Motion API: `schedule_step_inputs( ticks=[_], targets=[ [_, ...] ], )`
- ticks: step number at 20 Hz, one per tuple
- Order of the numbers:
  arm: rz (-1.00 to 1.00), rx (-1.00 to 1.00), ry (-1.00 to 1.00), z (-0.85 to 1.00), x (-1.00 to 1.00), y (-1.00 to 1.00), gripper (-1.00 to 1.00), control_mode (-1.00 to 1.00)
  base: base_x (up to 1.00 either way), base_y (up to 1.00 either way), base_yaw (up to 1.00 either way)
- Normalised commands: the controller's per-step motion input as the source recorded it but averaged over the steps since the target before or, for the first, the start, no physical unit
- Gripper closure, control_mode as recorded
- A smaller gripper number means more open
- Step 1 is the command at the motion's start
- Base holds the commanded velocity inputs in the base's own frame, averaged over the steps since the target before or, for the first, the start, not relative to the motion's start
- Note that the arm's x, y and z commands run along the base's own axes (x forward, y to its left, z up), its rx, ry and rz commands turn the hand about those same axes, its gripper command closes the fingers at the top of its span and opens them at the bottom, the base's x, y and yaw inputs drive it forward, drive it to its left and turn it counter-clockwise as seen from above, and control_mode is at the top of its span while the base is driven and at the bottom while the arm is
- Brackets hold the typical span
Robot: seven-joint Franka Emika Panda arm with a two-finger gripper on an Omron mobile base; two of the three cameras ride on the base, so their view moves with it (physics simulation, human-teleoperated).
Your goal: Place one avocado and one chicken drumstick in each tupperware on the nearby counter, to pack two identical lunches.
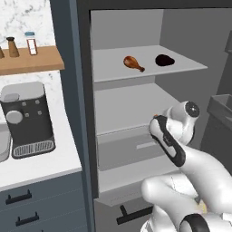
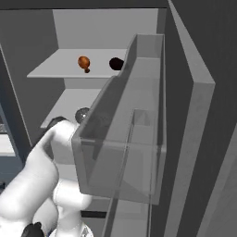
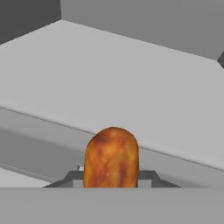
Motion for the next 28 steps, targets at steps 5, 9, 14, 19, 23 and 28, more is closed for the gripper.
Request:
schedule_step_inputs(
  ticks=[5,9,14,19,23,28],
  targets=[
    [0.00,0.00,0.13,0.94,-1.00,0.18,1.00,-1.00,0.00,0.00,0.00],
    [0.00,-0.01,0.07,0.41,-1.00,0.13,1.00,-1.00,0.00,0.00,0.00],
    [0.00,-0.03,0.00,0.03,-1.00,0.00,1.00,-1.00,0.00,0.00,0.00],
    [0.00,-0.05,0.00,-0.09,-0.80,0.01,1.00,1.00,-0.20,0.04,0.00],
    [0.00,0.00,0.00,0.00,0.00,0.00,1.00,1.00,-1.00,0.56,0.00],
    [0.00,0.00,0.00,0.00,0.00,0.00,1.00,1.00,-0.94,0.93,0.00]
  ],
)
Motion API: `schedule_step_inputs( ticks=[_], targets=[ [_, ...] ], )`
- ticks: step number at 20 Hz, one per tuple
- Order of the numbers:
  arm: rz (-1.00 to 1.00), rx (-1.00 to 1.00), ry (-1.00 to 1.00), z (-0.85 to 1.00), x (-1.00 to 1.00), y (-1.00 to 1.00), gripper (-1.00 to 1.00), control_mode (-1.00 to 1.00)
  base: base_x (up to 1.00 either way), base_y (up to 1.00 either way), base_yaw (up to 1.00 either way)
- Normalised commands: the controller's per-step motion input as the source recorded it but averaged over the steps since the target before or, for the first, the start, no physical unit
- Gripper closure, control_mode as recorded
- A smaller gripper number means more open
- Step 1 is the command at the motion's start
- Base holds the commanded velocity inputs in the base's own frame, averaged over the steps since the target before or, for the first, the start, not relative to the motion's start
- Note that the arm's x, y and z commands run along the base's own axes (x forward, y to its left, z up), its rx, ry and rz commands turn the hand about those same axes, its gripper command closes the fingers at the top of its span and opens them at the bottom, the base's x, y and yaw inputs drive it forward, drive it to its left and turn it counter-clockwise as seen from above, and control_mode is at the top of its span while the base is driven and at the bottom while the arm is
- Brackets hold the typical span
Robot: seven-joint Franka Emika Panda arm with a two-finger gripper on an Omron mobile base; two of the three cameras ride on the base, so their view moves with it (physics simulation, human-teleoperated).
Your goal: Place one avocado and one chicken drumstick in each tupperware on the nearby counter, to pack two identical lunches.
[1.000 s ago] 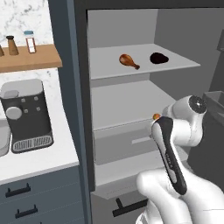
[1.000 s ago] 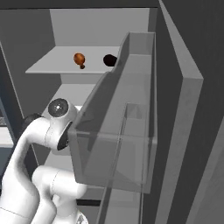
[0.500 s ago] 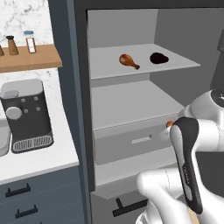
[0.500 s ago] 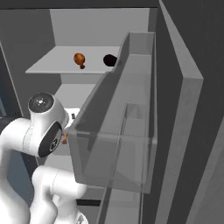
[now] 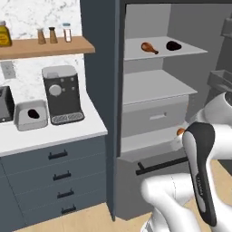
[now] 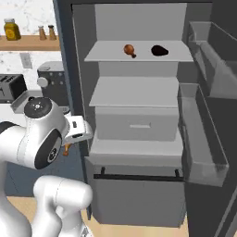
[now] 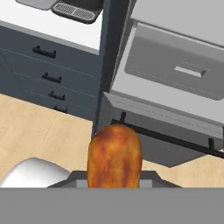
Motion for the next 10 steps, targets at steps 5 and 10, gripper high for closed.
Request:
schedule_step_inputs(
  ticks=[5,10],
  targets=[
    [0.00,0.00,0.00,0.00,0.00,0.00,1.00,1.00,-0.16,1.00,-0.01],
    [0.00,0.00,0.00,0.00,0.00,0.00,1.00,1.00,0.12,1.00,-0.06]
  ],
)
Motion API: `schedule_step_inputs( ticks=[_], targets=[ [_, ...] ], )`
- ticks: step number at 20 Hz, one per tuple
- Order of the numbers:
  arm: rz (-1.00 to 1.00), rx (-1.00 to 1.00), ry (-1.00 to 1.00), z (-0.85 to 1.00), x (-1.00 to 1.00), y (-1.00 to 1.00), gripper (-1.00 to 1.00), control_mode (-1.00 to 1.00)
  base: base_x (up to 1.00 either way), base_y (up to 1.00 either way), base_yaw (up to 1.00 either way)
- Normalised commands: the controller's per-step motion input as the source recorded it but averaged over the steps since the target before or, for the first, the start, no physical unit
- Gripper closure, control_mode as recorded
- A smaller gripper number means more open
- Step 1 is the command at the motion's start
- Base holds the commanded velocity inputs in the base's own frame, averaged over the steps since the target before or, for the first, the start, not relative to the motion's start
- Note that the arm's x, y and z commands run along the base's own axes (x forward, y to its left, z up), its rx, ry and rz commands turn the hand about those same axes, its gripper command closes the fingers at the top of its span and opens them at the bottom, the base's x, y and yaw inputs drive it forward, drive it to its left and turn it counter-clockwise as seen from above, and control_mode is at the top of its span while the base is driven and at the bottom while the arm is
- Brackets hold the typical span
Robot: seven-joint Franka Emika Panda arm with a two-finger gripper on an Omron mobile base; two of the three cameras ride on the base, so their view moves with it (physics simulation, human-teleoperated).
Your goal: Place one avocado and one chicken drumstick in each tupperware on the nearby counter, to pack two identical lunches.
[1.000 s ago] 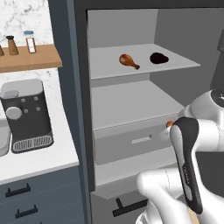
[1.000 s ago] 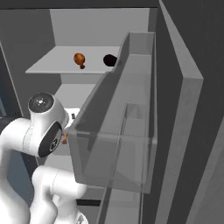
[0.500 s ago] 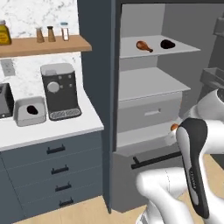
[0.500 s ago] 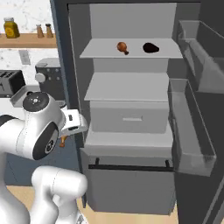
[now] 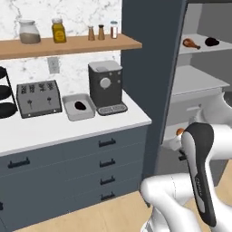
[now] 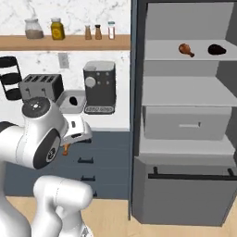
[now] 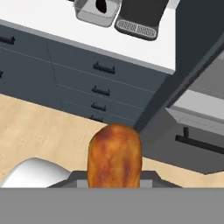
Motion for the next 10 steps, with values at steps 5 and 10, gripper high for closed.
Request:
schedule_step_inputs(
  ticks=[5,10],
  targets=[
    [0.00,0.00,0.00,0.00,0.00,0.00,1.00,1.00,0.70,1.00,-0.12],
    [0.00,0.00,0.00,0.00,0.00,0.00,1.00,1.00,0.98,0.89,-0.17]
  ],
)
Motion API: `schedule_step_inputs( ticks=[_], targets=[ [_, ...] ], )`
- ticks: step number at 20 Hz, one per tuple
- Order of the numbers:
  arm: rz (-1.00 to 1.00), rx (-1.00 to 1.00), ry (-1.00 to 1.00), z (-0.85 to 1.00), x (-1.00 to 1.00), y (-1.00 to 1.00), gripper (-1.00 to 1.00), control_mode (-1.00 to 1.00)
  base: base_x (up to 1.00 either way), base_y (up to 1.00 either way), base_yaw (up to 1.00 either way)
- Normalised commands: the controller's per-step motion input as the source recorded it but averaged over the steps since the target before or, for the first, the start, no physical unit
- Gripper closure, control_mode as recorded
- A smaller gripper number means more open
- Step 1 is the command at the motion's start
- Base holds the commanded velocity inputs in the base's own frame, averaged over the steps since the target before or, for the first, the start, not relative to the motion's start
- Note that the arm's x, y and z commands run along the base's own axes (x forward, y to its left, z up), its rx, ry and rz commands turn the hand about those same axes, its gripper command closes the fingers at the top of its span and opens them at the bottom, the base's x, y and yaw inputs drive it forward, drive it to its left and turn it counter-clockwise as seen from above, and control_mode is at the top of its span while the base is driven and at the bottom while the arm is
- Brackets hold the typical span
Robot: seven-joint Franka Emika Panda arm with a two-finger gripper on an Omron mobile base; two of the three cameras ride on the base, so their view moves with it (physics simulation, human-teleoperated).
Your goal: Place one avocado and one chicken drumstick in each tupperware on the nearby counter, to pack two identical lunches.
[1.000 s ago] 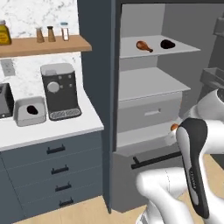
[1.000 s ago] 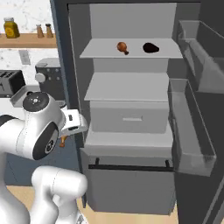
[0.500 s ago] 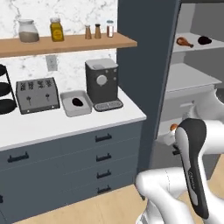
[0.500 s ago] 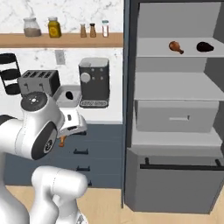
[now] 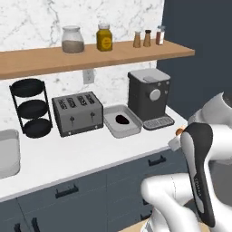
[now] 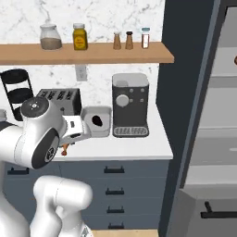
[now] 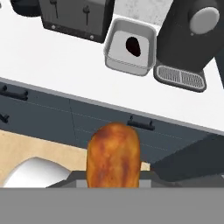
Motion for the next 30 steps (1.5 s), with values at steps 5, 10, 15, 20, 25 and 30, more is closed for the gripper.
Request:
schedule_step_inputs(
  ticks=[5,10,15,20,25,30],
  targets=[
    [0.00,0.00,0.00,0.00,0.00,0.00,1.00,1.00,0.97,0.49,-0.12],
    [0.00,0.00,0.00,-0.05,0.16,0.00,1.00,-1.00,0.70,0.12,-0.03],
    [0.00,0.00,0.00,-0.42,0.63,0.04,1.00,-1.00,0.00,0.00,0.00],
    [0.00,0.00,0.00,-0.58,0.82,0.24,1.00,-1.00,0.00,0.00,0.00],
    [0.00,0.00,0.04,-0.53,0.69,0.36,1.00,-1.00,0.00,0.00,0.00],
    [0.00,0.00,0.12,-0.18,0.51,0.05,1.00,-1.00,0.00,0.00,0.00]
  ],
)
